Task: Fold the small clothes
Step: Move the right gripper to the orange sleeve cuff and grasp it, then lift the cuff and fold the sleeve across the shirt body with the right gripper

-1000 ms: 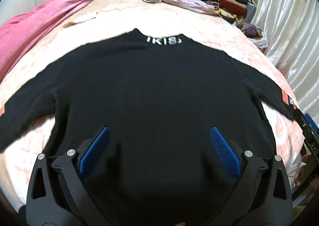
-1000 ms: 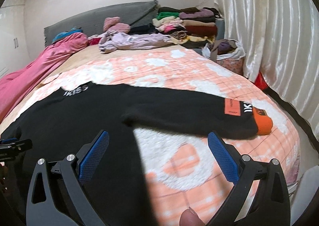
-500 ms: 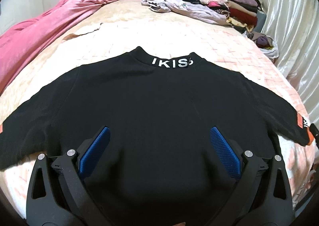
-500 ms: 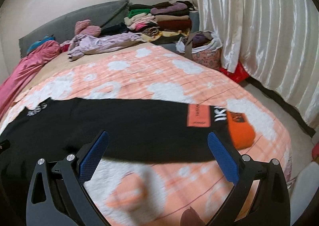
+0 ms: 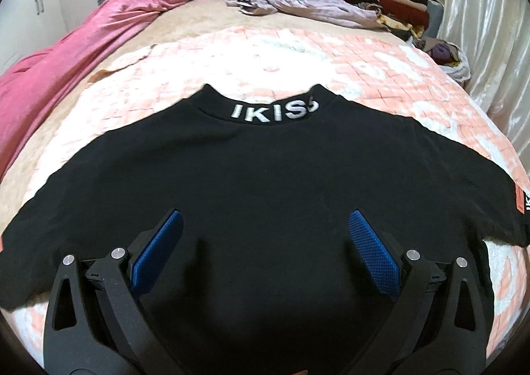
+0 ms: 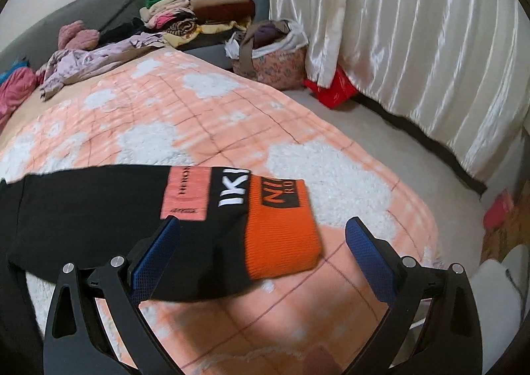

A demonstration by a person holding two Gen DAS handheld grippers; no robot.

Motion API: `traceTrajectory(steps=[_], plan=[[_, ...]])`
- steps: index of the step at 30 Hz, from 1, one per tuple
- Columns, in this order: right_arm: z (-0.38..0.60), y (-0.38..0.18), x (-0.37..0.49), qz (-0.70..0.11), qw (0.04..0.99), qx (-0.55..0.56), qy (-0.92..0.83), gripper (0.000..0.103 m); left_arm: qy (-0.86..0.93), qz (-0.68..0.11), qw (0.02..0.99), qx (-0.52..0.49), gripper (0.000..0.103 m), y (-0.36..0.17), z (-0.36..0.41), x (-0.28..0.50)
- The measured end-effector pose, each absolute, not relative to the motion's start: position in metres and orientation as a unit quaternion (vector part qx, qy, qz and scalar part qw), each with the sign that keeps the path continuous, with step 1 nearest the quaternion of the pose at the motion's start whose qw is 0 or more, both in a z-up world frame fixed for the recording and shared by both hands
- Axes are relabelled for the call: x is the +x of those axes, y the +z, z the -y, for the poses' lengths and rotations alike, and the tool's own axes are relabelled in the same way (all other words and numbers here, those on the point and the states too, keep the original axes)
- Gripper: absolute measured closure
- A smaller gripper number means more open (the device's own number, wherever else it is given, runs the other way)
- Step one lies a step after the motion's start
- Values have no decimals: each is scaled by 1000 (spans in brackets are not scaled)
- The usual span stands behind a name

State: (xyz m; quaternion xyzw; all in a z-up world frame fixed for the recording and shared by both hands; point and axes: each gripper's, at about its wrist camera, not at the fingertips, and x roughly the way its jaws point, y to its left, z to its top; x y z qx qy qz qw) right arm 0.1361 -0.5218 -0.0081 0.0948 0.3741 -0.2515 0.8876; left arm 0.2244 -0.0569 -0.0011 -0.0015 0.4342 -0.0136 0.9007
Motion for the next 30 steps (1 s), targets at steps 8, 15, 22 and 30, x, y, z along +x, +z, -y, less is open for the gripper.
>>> traceTrajectory(steps=[8, 15, 22, 30], plan=[[565, -21, 141, -387, 870, 171, -252, 4, -35, -424, 905, 10, 9, -11, 60, 232], [590, -32, 141, -390, 856, 226, -254, 42, -50, -428, 903, 7, 9, -21, 57, 234], [581, -35, 148, -400, 859, 235, -215, 82, -76, -430, 899, -20, 9, -24, 51, 235], [531, 14, 149, -349, 903, 219, -124, 94, -88, -419, 903, -31, 9, -18, 47, 232]])
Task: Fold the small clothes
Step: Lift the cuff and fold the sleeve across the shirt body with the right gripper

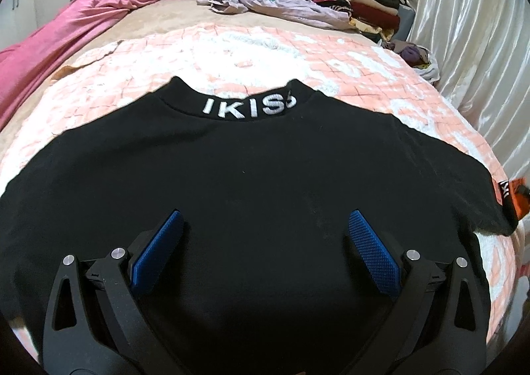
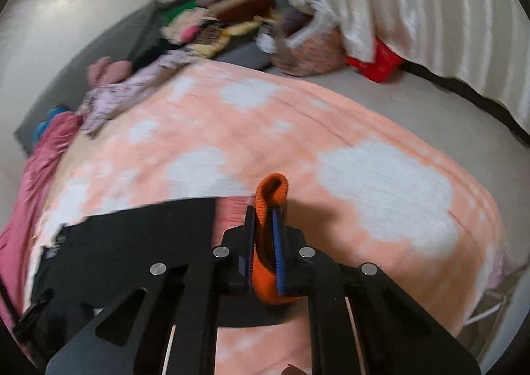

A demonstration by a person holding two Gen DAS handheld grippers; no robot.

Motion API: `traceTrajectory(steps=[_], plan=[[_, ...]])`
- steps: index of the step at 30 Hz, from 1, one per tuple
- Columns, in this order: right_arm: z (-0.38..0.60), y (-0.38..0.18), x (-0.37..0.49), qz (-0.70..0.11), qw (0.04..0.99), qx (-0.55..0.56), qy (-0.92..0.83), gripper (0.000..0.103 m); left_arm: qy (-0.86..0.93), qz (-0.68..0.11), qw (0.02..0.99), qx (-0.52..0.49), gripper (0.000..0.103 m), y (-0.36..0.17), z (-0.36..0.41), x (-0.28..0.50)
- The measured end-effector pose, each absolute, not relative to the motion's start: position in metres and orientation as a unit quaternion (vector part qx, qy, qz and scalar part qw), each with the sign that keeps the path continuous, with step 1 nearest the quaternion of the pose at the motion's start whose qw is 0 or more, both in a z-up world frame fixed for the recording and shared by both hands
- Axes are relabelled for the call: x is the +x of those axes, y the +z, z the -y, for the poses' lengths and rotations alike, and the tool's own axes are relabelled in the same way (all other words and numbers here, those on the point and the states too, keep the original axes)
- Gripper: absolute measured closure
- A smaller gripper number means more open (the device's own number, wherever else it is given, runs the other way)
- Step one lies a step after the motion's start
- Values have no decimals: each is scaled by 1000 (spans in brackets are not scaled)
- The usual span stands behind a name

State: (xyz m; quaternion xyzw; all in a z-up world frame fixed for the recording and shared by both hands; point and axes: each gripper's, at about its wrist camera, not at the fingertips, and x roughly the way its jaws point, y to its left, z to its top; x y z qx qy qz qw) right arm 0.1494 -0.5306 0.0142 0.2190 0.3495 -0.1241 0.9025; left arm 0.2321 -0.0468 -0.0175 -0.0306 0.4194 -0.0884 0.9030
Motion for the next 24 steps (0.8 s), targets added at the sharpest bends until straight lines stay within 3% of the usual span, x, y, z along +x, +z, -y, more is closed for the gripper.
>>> traceTrajectory(steps=[10, 24], plan=[[411, 76, 188, -319, 929, 187, 10, 95, -83, -402, 910, -49, 9, -5, 20, 221], [234, 84, 248, -361, 903, 154, 173, 95, -57, -397, 910, -109, 9, 2, -35, 214]])
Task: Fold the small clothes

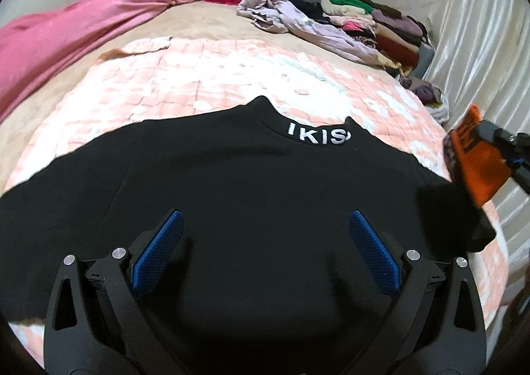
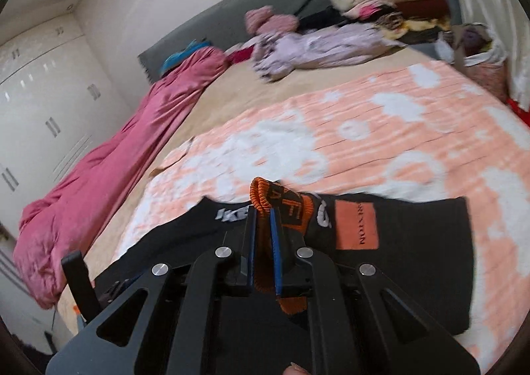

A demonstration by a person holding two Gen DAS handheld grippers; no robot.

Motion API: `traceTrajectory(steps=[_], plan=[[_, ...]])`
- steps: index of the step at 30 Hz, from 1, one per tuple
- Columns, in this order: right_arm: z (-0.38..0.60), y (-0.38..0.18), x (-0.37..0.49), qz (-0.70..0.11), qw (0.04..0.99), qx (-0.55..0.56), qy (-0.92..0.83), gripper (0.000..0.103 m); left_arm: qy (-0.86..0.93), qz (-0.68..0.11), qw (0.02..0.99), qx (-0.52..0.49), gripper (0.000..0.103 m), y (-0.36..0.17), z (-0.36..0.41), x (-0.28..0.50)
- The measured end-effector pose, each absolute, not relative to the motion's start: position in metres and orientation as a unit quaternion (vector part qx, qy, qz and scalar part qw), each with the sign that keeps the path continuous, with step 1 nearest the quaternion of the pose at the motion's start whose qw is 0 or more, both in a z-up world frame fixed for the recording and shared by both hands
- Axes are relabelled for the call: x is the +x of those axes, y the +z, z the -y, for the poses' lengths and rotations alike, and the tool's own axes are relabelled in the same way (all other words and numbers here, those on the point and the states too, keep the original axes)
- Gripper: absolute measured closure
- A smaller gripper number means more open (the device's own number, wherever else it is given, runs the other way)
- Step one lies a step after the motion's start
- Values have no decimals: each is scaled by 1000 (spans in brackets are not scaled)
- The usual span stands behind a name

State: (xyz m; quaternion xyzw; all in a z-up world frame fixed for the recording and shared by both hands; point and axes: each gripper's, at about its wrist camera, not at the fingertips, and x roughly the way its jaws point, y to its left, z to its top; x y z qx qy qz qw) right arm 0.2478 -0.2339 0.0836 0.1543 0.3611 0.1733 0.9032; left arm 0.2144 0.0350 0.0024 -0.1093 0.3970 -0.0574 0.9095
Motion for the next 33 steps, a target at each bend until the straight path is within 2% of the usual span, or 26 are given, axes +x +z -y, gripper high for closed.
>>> traceTrajectory(steps=[6, 7, 9, 11, 14, 16, 19, 25, 31, 32, 33], plan=[[197, 73, 258, -381, 883, 169, 217, 92, -75, -398, 908, -110, 9, 2, -31, 214], [195, 71, 259, -383, 880, 174, 223, 86, -76, -401, 906, -109, 9, 1, -30, 214], [194, 71, 260, -380, 881, 173, 221, 83, -76, -406, 904, -110, 10, -2, -31, 215], [199, 72, 258, -376, 887, 167, 210, 81, -85, -411, 900, -121, 15, -4, -31, 217], [215, 69, 254, -373, 897, 151, 180, 72, -109, -421, 889, -141, 25, -9, -28, 218], [229, 67, 249, -369, 907, 136, 151, 67, -124, -429, 883, -144, 37, -12, -20, 218], [250, 61, 238, -361, 918, 118, 117, 62, -159, -444, 868, -154, 48, -16, -4, 218], [281, 48, 212, -344, 933, 73, 73, 57, -214, -474, 833, -188, 48, -26, 35, 228], [305, 38, 197, -339, 935, 88, 60, 55, -200, -502, 806, -242, 47, -36, 47, 247], [309, 36, 197, -339, 934, 94, 57, 55, -194, -503, 807, -243, 49, -36, 49, 249], [312, 35, 196, -339, 934, 100, 54, 55, -189, -501, 809, -242, 56, -34, 50, 251]])
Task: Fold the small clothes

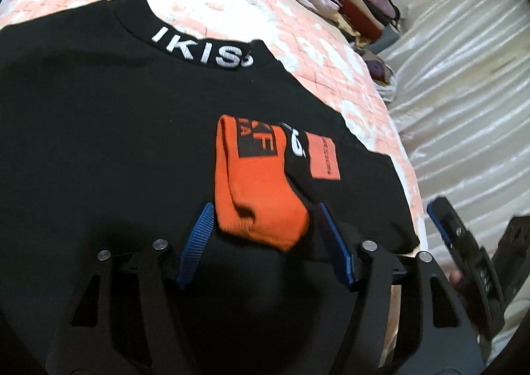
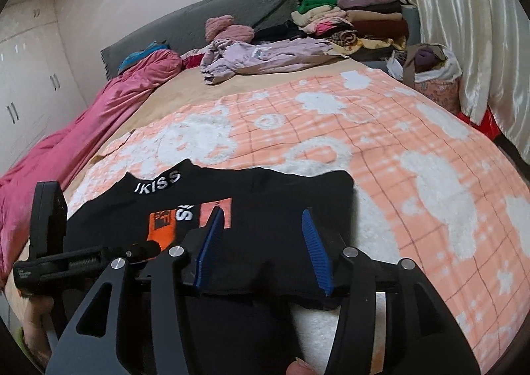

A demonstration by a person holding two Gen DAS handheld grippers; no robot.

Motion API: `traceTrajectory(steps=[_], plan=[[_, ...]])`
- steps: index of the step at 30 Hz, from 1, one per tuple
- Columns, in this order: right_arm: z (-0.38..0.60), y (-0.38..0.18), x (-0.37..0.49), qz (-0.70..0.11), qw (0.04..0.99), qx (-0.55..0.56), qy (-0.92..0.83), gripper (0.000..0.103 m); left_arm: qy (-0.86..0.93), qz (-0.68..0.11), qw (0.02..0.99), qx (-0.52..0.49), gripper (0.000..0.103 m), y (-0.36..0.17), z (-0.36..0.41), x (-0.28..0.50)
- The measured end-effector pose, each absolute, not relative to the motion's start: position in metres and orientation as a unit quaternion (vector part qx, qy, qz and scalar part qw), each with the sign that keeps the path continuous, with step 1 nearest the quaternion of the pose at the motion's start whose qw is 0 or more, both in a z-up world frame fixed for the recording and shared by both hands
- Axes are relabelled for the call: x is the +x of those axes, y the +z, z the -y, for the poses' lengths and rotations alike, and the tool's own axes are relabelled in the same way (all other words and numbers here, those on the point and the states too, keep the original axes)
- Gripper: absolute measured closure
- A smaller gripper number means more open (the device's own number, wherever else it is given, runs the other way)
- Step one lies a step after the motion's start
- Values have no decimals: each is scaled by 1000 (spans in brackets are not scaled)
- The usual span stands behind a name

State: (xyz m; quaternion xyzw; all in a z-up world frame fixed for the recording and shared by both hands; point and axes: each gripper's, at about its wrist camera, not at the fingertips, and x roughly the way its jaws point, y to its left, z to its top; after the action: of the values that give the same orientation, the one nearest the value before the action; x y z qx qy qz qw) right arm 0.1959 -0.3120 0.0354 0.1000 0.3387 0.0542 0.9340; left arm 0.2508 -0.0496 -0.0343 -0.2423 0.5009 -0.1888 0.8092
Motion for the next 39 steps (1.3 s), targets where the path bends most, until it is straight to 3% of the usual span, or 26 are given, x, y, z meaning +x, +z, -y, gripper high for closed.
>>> traceTrajectory(steps=[1, 4, 12, 19, 28, 39], plan=[[315, 35, 196, -340, 933, 105, 52, 55, -183, -500, 814, -232, 73, -33, 53, 252], [321, 30, 196, -342, 932, 114, 44, 55, -177, -494, 822, -220, 94, -35, 56, 252], [313, 25, 201, -353, 928, 114, 41, 55, -199, -410, 868, -198, 95, 6, 28, 227], [287, 29, 207, -357, 927, 99, 62, 55, -106, -361, 913, -157, 95, 35, -31, 210], [255, 17, 216, -383, 918, 73, 74, 54, -66, -413, 894, -162, 95, 1, -70, 210], [235, -4, 228, -423, 902, 33, 80, 54, -54, -416, 896, -148, 94, -4, -78, 208]])
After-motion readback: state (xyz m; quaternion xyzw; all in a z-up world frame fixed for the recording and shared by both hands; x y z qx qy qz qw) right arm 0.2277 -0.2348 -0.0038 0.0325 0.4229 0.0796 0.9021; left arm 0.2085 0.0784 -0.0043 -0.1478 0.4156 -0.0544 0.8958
